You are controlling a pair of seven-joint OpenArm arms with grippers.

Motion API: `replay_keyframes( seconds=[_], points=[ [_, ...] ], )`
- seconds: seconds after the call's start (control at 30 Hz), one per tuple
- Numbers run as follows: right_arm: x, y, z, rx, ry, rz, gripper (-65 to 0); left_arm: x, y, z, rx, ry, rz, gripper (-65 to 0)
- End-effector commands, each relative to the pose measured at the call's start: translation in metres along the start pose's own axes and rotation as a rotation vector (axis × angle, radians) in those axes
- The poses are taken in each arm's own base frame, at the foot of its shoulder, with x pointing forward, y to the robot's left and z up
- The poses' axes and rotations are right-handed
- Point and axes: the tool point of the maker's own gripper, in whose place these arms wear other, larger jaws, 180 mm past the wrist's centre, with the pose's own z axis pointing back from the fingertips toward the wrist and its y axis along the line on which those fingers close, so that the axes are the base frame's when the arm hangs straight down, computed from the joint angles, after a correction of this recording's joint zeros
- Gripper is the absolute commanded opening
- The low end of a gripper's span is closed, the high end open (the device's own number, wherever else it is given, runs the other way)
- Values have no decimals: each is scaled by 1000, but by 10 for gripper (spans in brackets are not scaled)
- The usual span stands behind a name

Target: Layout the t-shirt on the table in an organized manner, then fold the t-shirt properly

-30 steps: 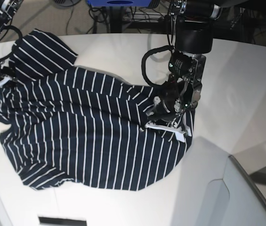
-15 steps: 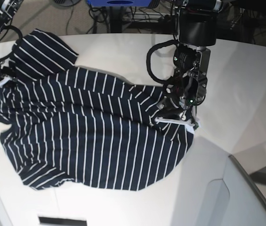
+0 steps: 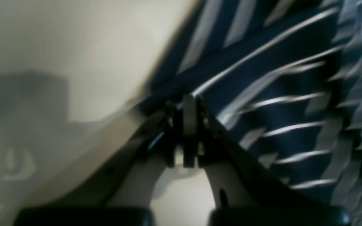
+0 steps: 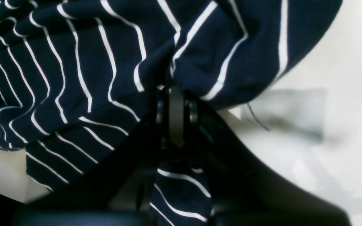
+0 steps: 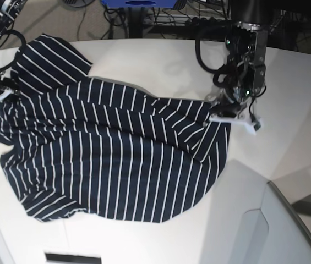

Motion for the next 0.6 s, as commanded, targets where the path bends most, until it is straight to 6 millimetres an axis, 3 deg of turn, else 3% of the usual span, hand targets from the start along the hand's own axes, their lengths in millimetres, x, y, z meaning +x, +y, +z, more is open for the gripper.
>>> replay_keyframes(
  seconds=[0.0, 0.17, 0.3, 0.43, 0.57],
  points=[
    [10, -7, 6, -20, -15, 17, -650, 19, -11, 6, -35, -57, -5, -627],
    [10, -6, 6, -19, -15, 16, -650, 44, -30, 25, -97, -135, -31, -627],
    [10, -5, 5, -17, -13, 18, -650, 71, -67, 30, -170, -143, -104, -625],
    [9, -5, 4, -15, -12, 17, -650, 72, -103, 17, -203, -48, -181, -614],
    [9, -4, 4, -13, -11, 18, -650, 71, -116, -1, -177, -9, -230, -601]
  ],
)
